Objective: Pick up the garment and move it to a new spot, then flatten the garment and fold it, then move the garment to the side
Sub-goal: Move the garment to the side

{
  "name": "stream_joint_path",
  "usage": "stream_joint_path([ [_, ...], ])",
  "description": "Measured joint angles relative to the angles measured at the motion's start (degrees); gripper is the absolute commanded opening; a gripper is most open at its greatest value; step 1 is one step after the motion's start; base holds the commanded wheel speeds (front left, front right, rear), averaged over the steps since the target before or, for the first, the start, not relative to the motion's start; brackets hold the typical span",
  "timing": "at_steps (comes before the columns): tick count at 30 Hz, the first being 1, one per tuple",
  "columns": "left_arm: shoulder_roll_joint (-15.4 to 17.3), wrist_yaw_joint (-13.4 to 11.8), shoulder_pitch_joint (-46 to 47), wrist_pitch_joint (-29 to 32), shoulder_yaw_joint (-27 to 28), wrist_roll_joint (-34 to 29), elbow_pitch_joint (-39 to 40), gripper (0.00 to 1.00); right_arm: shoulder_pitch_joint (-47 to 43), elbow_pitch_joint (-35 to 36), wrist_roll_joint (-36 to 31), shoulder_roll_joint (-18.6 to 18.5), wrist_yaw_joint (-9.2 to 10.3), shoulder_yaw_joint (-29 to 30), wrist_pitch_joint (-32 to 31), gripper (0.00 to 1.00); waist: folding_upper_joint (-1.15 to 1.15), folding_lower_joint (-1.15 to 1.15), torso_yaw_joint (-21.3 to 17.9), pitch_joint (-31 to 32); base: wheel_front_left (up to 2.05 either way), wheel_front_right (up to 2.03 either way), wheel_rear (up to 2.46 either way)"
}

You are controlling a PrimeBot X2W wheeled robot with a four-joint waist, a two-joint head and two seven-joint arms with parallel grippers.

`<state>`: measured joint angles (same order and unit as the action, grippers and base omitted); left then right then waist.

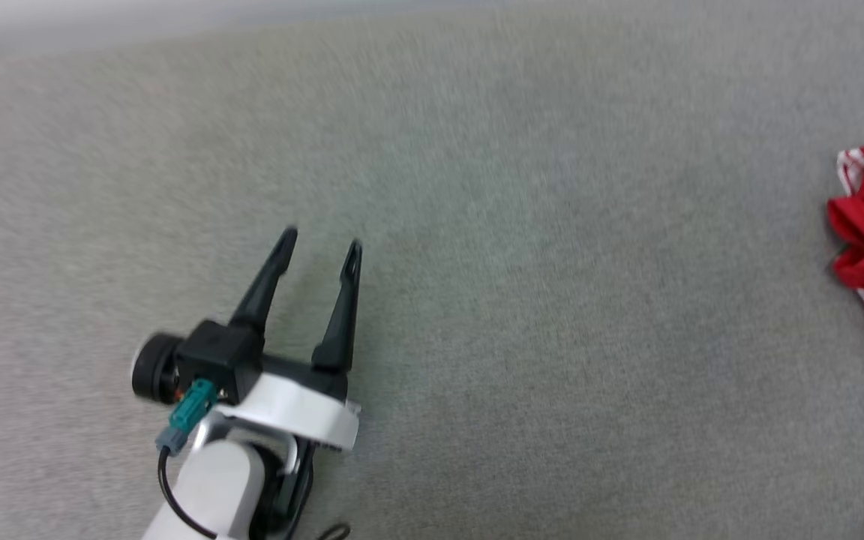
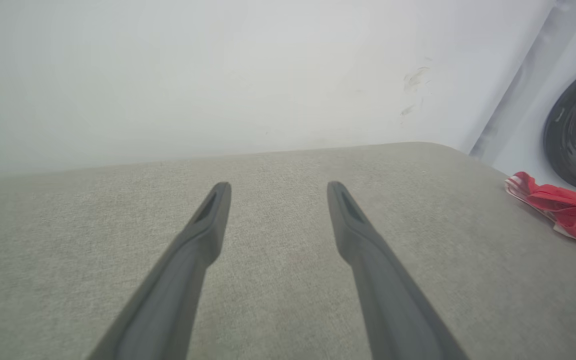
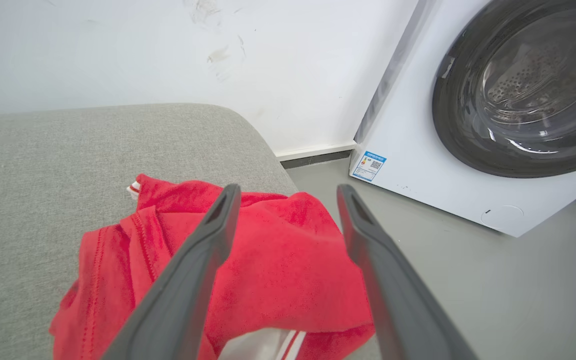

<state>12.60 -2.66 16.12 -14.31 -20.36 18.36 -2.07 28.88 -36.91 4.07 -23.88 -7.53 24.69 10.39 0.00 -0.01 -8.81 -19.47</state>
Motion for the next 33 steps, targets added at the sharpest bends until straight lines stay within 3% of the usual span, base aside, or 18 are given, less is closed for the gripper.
stream_joint_path([
  [8, -1.32, -2.40, -7.79, -0.52, 2.12, 1.92, -2.47, 1.00, -10.83, 7.87, 1.66, 6.16, 0.01, -4.57, 1.41, 1.00, 0.00, -0.01, 3.20, 9.21, 0.00, 0.00, 0.00],
  [20, -0.90, -3.90, -14.20, -0.67, 5.93, 2.56, -5.48, 1.00, -27.20, 26.42, 2.69, 17.34, 0.02, -13.39, -2.83, 1.00, 0.00, -0.01, 9.06, 19.03, 0.00, 0.00, 0.00],
  [33, -0.81, -3.32, -17.79, -0.75, 8.05, 0.93, -5.95, 1.00, -36.17, 40.34, 2.46, 20.45, 0.02, -17.46, -7.92, 1.00, 0.00, 0.00, 10.52, 24.00, 0.00, 0.00, 0.00],
])
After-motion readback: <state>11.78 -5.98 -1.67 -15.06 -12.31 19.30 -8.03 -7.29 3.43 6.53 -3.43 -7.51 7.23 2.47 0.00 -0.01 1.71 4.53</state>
